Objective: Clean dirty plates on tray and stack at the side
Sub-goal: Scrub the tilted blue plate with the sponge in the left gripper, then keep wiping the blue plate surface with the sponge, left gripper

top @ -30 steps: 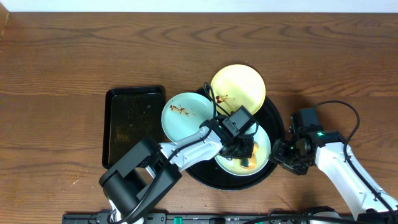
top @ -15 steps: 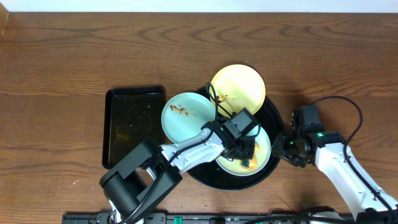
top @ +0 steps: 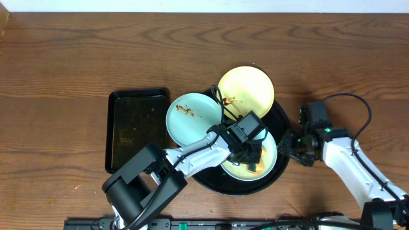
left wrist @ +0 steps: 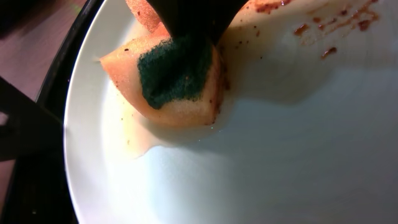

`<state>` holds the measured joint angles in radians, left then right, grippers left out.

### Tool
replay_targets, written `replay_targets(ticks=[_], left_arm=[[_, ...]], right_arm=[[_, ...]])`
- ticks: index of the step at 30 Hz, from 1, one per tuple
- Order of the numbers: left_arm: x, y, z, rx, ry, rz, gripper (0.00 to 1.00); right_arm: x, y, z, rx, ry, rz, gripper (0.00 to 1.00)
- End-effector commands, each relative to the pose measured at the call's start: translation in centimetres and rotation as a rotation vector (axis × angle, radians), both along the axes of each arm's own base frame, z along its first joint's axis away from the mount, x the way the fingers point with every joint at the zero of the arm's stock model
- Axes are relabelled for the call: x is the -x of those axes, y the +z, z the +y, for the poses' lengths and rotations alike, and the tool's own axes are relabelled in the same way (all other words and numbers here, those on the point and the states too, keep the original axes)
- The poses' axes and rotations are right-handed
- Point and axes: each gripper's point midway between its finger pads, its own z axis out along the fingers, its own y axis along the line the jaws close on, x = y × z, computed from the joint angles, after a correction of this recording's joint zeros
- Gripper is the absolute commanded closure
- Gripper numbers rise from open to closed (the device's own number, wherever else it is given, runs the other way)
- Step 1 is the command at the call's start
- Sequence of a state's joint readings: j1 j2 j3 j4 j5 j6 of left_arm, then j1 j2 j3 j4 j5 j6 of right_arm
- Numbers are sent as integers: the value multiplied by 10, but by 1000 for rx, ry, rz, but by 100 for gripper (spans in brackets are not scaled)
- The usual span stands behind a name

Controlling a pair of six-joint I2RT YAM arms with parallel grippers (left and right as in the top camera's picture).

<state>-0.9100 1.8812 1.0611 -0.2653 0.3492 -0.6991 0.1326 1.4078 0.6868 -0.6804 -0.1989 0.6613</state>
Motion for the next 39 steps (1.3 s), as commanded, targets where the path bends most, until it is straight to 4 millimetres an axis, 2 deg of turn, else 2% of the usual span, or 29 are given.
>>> replay_targets(ticks=[1,4,5,6,8,13,17,25,27,30,36,39], left_arm=[[10,-28,17,-96,-13,15,93],[10,-28,17,-96,-13,15,93],[10,-28,17,-95,-13,15,93],[10,-28,17,-96,-13,15,93],[10,-28,17,-96,-13,15,93],[10,-28,17,-96,-12,15,93],[10,-28,17,-95,-12,15,93],[10,-28,17,-96,-12,16,93],[10,-28,17,-96,-12,15,93],[10,-28,17,-95,-13,16,93],[11,-28,16,-92,-15,21,93],[13,-27,15,-84,-19,30,93]], right_arm=[[-14,29,18,-78,56,-21,51],[-24,44,18,-57,117,-58,53],[-25,45,18,-57,126,-67,57],[-28,46,19,-60,149,-81,65],[-29,41,19,-52,176,-88,71],[-27,26,26,-68,199,-65,63],[-22,14,34,-74,231,-46,60],[-18,-9,53,-73,289,-4,62],[-16,-14,52,-70,283,15,62],[-12,-22,50,-66,280,39,69],[11,-46,44,-65,245,80,99],[24,-56,40,-61,216,103,99]])
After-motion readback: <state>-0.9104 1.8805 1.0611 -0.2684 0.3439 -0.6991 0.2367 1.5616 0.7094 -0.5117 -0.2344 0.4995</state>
